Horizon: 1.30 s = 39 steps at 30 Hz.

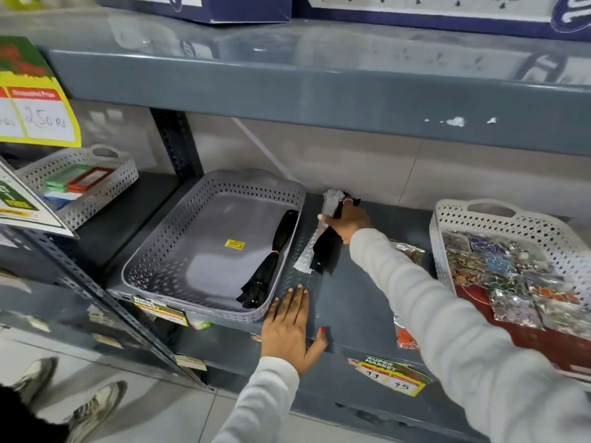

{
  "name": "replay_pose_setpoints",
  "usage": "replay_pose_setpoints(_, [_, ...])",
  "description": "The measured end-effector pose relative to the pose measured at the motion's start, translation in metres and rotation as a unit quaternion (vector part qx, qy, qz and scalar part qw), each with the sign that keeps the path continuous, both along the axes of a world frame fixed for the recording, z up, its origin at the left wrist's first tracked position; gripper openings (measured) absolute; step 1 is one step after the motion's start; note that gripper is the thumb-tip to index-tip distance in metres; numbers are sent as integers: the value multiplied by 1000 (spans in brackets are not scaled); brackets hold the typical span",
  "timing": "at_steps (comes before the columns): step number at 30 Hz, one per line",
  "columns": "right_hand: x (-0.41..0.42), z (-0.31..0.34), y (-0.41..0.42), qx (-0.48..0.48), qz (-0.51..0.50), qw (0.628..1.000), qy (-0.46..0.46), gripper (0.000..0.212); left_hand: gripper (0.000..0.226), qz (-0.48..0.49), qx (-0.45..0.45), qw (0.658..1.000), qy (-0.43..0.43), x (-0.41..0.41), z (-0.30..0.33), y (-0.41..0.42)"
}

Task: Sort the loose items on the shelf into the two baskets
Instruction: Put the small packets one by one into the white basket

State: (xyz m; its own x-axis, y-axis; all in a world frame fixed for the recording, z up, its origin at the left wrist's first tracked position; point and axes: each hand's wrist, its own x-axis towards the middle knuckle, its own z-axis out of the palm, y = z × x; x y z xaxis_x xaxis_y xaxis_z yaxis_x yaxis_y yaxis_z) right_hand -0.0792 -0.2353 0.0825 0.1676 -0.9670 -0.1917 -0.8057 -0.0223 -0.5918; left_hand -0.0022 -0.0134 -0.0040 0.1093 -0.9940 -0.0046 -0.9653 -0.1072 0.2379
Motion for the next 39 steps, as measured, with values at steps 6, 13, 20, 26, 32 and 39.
replay_pose_setpoints(6, [-66, 44, 40, 22, 126, 981, 142, 21, 72, 27, -23, 999, -32, -6, 3, 2])
replay_pose_setpoints(13, [-125, 49, 130, 55, 156, 944, 286, 37, 93, -30, -39, 998, -34, -35, 19, -10])
replay_pose_setpoints(20, [-139, 34, 151, 75, 111, 969, 208, 26, 73, -115, 23, 991, -71, -72, 16, -27])
replay_pose_setpoints(26, [-160, 65, 140, -92, 60, 992, 64, 36, 79, -118, 25, 990, -67, -72, 17, -27])
replay_pose_setpoints(32, [-219, 89, 99, -193, -74, 977, 58, 24, 101, -113, 22, 991, -63, -73, 17, -25])
replay_pose_setpoints(39, [-230, 36, 82, -8, -41, 990, 138, 24, 94, -110, 12, 991, -74, -73, 14, -28])
